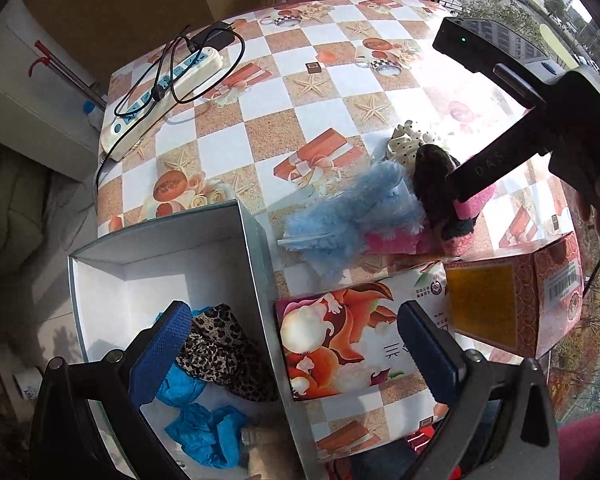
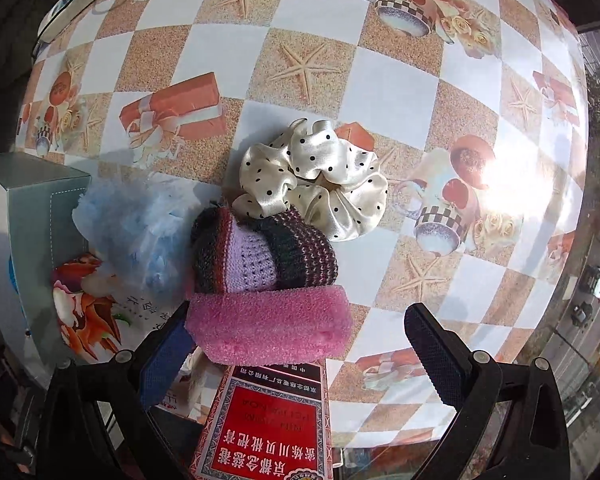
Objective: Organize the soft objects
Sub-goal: 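Reach the left tool to the white polka-dot scrunchie while the right tool reaches the pink sponge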
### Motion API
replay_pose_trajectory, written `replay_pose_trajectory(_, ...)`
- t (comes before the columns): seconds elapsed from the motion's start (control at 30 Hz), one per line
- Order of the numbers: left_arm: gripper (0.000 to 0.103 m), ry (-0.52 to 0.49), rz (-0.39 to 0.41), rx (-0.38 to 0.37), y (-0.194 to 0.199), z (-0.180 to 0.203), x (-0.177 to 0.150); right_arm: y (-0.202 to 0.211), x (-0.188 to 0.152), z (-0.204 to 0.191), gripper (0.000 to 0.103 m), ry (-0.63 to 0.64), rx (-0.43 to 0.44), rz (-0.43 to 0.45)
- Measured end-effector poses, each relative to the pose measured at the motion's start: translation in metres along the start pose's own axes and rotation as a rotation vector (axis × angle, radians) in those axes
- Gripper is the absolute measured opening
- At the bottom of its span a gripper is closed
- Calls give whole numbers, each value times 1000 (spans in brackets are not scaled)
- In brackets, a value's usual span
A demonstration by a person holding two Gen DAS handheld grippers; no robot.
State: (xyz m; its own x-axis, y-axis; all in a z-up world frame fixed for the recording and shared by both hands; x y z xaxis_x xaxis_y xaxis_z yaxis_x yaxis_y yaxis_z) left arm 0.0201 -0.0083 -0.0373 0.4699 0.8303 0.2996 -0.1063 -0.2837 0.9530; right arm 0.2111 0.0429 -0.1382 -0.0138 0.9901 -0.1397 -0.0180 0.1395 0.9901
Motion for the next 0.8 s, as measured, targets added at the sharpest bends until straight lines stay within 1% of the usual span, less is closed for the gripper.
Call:
replay_pose_trajectory(0.07, 103, -27, -16, -9, -10, 10, 8, -3, 1, 35, 102, -69, -62, 17)
replay_pose_trajectory(0.1, 103, -42, -25, -13, -15, 15, 12, -4, 0, 52, 102, -117, -64, 17)
replay_pose_trajectory(0.17, 103, -86, -45, -18, -29, 30, 22, -6, -6, 89, 102, -228, -34, 24)
replay_pose_trajectory(0.23, 103, -142, -65, -4, -44, 44, 32, -8, -17, 119, 102, -310, -32, 30)
replay_pose_trajectory(0.3, 103, -183, -94, 19, -61, 54, 42, -11, -27, 139, 102, -374, -3, 33)
replay_pose_trajectory(0.37, 103, -197, -120, 32, -77, 59, 51, -15, -37, 152, 102, -429, 45, 41)
replay_pose_trajectory(0.5, 103, -183, -150, 60, -97, 59, 71, -20, -55, 172, 102, -519, 71, 82)
replay_pose_trajectory(0.53, 103, -163, -140, 50, -95, 57, 77, -19, -60, 182, 102, -552, 80, 102)
replay_pose_trajectory(0.6, 103, -124, -102, -7, -87, 58, 90, -15, -66, 196, 102, -627, 107, 151)
replay_pose_trajectory(0.63, 103, -121, -90, -30, -84, 61, 95, -12, -68, 202, 102, -659, 124, 177)
replay_pose_trajectory(0.7, 103, -162, -85, -39, -86, 74, 104, -11, -67, 211, 102, -701, 168, 198)
replay_pose_trajectory(0.77, 103, -244, -92, -4, -97, 95, 111, -15, -55, 211, 102, -709, 198, 192)
replay_pose_trajectory(0.8, 103, -280, -97, 9, -102, 105, 113, -18, -50, 210, 102, -699, 197, 186)
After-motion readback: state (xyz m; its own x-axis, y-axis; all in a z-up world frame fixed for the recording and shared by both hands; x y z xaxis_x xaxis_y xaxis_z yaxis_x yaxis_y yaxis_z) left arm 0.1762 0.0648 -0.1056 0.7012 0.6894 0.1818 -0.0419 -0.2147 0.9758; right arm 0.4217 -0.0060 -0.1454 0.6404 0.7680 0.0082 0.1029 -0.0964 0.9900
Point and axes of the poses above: each gripper's, at about its wrist camera, not at the fingertips, and y roughly against the way its jaws point, z to its right, x to its top, the point moved 2 cm from there along -y, roughly the way its jaws point, and after that the axes turned 8 degrees about z, right-handed, at the moved point
